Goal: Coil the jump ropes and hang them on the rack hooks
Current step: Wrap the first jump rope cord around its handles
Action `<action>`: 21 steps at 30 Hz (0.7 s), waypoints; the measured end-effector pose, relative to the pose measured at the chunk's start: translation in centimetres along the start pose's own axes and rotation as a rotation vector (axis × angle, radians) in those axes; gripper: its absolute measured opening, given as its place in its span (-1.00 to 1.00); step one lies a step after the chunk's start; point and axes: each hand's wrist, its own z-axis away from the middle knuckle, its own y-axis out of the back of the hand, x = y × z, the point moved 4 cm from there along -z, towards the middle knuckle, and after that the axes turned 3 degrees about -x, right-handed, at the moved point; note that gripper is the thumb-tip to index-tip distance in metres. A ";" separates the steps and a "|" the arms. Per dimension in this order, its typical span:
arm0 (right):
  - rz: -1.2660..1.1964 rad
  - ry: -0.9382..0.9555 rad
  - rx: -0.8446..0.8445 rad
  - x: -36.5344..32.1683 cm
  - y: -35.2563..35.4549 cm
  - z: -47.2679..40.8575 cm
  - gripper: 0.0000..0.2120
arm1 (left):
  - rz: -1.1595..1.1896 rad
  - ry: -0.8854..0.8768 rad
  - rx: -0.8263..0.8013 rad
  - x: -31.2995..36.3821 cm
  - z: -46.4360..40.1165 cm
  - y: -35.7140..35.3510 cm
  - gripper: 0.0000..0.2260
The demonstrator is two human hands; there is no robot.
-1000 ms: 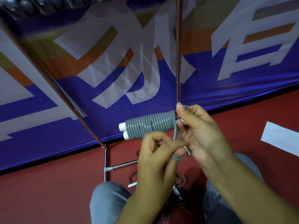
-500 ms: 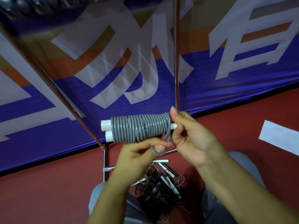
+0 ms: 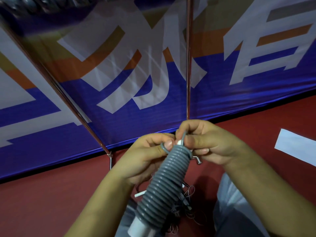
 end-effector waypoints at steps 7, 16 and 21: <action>0.676 -0.050 0.091 -0.9 0.1 0.0 -0.80 | -0.092 0.098 0.114 -1.0 0.4 0.3 -0.79; 0.757 0.066 0.156 -1.6 0.5 0.3 -0.78 | -0.052 0.050 0.346 -1.0 1.2 -1.7 -0.78; 0.556 0.246 0.485 2.4 1.1 0.4 -0.63 | -0.616 -0.358 0.706 1.2 1.0 -1.0 -0.77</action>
